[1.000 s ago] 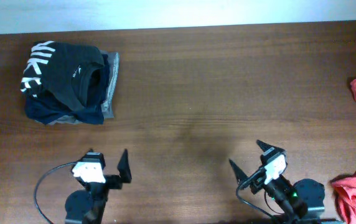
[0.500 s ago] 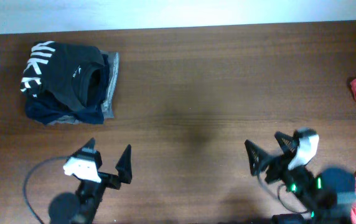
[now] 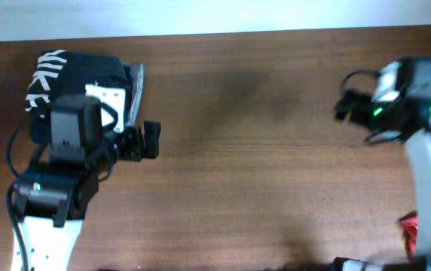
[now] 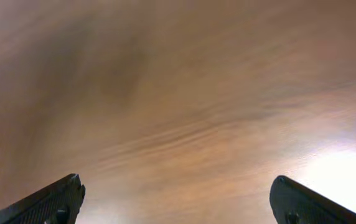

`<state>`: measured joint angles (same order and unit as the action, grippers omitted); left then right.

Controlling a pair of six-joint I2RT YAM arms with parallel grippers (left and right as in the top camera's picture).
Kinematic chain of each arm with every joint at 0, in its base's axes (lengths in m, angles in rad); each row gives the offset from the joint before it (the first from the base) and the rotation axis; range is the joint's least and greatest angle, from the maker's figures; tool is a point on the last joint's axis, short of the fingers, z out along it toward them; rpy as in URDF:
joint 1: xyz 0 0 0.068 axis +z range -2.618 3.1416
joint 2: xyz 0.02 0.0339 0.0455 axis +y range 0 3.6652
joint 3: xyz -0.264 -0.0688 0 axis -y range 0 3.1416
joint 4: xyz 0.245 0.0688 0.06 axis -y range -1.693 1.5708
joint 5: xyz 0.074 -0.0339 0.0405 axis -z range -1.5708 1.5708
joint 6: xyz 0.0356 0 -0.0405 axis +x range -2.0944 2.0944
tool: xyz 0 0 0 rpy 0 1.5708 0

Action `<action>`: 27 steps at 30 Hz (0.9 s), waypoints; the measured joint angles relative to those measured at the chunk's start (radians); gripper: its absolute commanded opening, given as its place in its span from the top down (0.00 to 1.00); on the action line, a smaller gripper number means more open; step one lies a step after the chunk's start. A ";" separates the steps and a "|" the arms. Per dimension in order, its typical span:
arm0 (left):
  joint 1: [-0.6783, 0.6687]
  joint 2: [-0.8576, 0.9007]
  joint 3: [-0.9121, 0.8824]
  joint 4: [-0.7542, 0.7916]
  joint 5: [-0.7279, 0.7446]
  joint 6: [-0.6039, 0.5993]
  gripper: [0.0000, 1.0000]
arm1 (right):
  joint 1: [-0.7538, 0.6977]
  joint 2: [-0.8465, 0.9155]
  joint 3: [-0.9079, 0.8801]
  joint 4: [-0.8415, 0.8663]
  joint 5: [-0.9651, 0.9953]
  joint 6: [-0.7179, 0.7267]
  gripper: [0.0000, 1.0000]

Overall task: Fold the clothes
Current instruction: 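Move the right gripper to the red t-shirt and grasp it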

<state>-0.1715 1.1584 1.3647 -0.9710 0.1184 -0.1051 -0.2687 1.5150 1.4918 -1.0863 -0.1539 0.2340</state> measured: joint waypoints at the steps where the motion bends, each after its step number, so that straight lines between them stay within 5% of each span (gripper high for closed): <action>1: 0.000 0.012 0.018 -0.019 0.006 0.000 0.01 | -0.051 0.051 0.051 -0.011 0.006 0.006 0.07; 5: 0.000 0.025 0.034 -0.041 0.039 0.008 0.01 | -0.286 0.246 0.217 -0.023 0.029 0.035 0.14; 13: 0.000 0.025 0.034 -0.043 0.063 0.008 0.01 | -0.571 0.444 0.253 0.048 0.048 0.091 0.35; 14: 0.000 0.025 0.034 -0.043 0.063 0.008 0.01 | -0.591 0.461 0.253 0.060 0.048 0.099 0.53; 15: 0.000 0.025 0.034 -0.043 0.063 0.008 0.01 | -0.620 0.489 0.253 0.093 0.048 0.108 0.81; 17: 0.000 0.025 0.034 -0.042 0.066 0.008 0.01 | -0.674 0.555 0.253 0.173 0.049 0.121 0.96; 27: 0.000 0.025 0.034 -0.047 0.066 0.008 0.01 | -0.699 0.678 0.253 0.370 0.058 0.133 0.96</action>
<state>-0.1715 1.1835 1.3991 -1.0183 0.1844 -0.0975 -0.9676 2.1933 1.7451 -0.7158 -0.0959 0.3668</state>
